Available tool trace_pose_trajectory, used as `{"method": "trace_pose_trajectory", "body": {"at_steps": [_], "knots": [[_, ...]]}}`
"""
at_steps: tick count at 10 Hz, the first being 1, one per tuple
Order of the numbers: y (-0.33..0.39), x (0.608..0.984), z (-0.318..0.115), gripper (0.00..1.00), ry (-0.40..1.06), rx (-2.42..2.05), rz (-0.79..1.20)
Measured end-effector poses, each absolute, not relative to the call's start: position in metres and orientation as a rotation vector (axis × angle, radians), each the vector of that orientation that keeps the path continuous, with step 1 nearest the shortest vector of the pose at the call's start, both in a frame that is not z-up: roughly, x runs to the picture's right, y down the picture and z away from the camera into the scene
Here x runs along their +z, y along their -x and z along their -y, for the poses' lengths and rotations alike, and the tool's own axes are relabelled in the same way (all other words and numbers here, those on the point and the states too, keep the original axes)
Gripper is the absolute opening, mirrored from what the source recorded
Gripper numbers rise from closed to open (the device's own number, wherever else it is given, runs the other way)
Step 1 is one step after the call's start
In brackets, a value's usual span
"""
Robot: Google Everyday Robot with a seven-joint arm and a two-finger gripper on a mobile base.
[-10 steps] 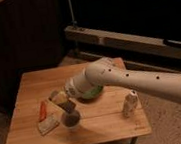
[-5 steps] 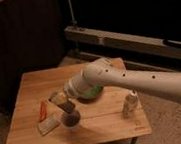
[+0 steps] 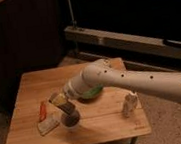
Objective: Place the eraser in the ceramic cup
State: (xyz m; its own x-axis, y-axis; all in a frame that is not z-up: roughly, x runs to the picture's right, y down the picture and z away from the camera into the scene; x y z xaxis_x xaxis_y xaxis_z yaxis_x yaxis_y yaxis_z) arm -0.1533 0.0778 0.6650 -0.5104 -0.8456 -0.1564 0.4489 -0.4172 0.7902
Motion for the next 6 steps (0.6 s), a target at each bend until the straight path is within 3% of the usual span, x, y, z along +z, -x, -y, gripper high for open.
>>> {"method": "trace_pose_trajectory", "body": {"at_steps": [6], "knots": [[0.1543,0.6695,-0.0811,0.0,-0.71,-2.002,0.896]]}}
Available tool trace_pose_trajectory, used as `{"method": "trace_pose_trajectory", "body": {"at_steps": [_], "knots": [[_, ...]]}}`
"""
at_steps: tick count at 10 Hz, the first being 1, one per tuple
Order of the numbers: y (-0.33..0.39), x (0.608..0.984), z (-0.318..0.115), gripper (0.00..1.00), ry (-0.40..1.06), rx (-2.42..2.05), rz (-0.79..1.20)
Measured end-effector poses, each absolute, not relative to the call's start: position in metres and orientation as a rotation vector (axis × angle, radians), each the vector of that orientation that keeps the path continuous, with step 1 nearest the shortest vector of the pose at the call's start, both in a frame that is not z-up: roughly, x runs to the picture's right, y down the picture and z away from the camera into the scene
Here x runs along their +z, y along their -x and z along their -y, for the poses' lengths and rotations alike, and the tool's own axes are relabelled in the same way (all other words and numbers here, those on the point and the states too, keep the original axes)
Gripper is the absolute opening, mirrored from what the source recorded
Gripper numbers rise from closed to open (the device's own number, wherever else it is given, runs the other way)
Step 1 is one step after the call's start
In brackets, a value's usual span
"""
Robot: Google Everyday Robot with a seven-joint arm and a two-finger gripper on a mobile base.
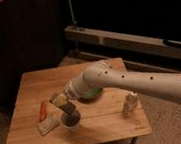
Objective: Place the eraser in the ceramic cup
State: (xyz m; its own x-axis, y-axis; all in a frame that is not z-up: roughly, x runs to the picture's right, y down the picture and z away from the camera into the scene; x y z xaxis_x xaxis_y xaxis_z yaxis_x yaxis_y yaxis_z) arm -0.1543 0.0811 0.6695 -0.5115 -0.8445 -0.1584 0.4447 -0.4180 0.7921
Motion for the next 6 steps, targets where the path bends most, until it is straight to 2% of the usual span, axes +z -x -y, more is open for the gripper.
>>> {"method": "trace_pose_trajectory", "body": {"at_steps": [1,2,3,4,6], "knots": [[0.1543,0.6696,-0.0814,0.02,-0.712,-2.002,0.896],[0.1543,0.6696,-0.0816,0.08,-0.713,-2.003,0.896],[0.1542,0.6708,-0.0831,0.19,-0.712,-2.004,0.898],[0.1545,0.6709,-0.0834,0.24,-0.713,-2.004,0.897],[0.1549,0.6715,-0.0846,0.25,-0.714,-2.004,0.898]]}}
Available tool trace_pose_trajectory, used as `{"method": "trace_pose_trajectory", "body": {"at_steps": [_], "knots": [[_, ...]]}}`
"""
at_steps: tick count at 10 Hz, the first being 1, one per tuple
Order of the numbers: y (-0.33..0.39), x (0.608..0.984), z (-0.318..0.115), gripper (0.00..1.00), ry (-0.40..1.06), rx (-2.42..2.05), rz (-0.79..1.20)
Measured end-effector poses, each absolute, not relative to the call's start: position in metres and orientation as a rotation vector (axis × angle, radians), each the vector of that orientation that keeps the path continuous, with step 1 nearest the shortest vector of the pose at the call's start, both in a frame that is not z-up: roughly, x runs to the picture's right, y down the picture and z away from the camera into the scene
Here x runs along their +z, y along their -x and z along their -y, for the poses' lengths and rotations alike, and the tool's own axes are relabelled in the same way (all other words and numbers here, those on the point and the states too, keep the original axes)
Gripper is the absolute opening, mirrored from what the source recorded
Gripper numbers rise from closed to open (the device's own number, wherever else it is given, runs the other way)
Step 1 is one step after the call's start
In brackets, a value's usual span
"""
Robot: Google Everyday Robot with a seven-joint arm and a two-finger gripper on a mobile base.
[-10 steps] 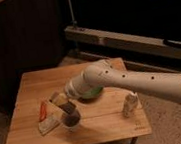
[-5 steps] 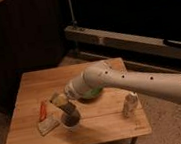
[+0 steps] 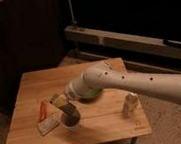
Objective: Place the eraser in the ceramic cup
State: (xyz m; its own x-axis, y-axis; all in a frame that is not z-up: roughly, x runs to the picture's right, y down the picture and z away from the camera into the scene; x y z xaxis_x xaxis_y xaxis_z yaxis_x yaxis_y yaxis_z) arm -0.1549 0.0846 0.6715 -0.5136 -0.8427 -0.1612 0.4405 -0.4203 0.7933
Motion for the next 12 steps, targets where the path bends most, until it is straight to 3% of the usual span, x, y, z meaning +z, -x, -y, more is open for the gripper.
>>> {"method": "trace_pose_trajectory", "body": {"at_steps": [10,11,12], "knots": [[0.1546,0.6745,-0.089,0.25,-0.723,-2.007,0.902],[0.1546,0.6745,-0.089,0.27,-0.724,-2.007,0.902],[0.1545,0.6746,-0.0895,0.38,-0.724,-2.007,0.902]]}}
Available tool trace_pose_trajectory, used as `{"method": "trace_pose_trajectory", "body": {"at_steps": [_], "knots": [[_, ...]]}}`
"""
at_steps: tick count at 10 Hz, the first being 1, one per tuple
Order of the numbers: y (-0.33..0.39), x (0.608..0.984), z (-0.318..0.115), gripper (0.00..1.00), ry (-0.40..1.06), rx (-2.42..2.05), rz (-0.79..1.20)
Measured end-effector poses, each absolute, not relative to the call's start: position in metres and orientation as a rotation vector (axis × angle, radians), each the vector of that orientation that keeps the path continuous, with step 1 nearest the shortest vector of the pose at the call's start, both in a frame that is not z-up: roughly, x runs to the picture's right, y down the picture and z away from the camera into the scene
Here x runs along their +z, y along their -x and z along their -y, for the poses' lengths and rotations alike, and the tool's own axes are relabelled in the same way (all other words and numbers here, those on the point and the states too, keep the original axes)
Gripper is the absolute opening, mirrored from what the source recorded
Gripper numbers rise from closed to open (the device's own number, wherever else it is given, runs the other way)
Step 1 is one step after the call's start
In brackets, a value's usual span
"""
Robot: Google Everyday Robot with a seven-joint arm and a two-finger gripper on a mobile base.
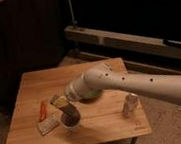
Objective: Place the eraser in the ceramic cup
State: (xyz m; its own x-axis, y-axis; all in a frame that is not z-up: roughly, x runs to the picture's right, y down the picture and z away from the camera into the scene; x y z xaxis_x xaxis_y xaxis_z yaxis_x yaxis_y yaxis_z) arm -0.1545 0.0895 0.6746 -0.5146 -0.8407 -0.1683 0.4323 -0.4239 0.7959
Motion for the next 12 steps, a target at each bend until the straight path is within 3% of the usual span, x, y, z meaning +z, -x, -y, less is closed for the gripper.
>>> {"method": "trace_pose_trajectory", "body": {"at_steps": [2,12], "knots": [[0.1544,0.6749,-0.09,0.46,-0.724,-2.007,0.903],[0.1543,0.6752,-0.0925,0.46,-0.728,-2.008,0.906]]}}
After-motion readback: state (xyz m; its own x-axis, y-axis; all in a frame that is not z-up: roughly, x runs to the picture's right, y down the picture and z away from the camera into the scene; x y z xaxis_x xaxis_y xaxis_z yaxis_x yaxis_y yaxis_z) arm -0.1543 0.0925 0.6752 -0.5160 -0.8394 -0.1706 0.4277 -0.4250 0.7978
